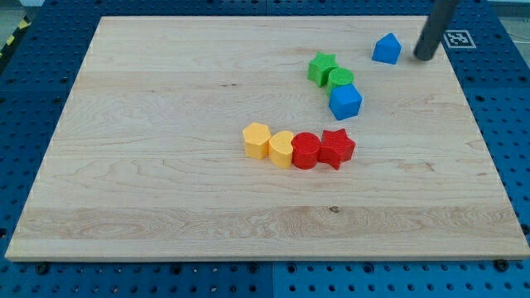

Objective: Place the blue triangle above the green star

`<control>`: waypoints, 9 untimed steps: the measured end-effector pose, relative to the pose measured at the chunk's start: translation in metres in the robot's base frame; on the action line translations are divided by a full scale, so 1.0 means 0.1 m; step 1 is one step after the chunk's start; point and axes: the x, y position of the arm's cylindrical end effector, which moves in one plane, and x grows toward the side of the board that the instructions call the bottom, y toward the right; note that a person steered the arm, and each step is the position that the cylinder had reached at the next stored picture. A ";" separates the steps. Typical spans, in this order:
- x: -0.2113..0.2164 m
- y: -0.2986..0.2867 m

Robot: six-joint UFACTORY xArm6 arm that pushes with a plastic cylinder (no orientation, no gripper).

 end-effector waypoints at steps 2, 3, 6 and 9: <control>-0.04 -0.81; -0.18 -0.58; -0.50 -1.09; -0.50 -0.51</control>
